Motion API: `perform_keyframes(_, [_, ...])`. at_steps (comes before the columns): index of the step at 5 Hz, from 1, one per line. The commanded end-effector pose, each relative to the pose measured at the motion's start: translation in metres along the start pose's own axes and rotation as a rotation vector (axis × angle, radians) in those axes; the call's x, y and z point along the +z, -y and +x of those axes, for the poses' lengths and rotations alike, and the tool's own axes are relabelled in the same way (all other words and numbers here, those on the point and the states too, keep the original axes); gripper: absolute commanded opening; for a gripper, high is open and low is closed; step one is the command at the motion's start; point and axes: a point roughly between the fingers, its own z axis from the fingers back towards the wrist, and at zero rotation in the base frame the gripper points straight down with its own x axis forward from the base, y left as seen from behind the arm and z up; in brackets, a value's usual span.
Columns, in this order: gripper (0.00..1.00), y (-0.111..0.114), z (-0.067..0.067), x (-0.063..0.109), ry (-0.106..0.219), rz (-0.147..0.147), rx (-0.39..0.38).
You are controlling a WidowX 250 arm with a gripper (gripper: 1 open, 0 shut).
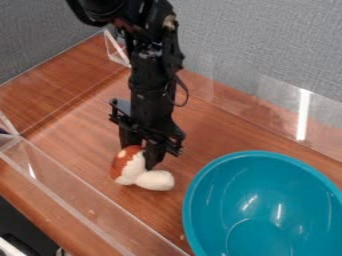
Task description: Remove the mushroom from inside the blue bowl and put it on the table
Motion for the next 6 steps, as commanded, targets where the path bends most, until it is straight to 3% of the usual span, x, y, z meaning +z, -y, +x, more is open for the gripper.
perform_keyframes(1, [0.00, -0.0035, 0.0113, 0.0105, 0.052, 0.015, 0.006])
perform_keyframes(2, [1.00, -0.0057, 0.0124, 0.0057, 0.049, 0.018, 0.012])
perform_keyframes(3, [0.00, -0.0068, 0.0106, 0.0034, 0.048, 0.021, 0.017])
perform_keyframes(4, [0.00, -0.0079, 0.0089, 0.0021, 0.046, 0.023, 0.021])
perform_keyframes(5, [1.00, -0.0089, 0.0088, 0.0014, 0.045, 0.029, 0.030])
perform_keyframes(6, [1.00, -0.0099, 0.0080, 0.0045, 0.050, 0.027, 0.035])
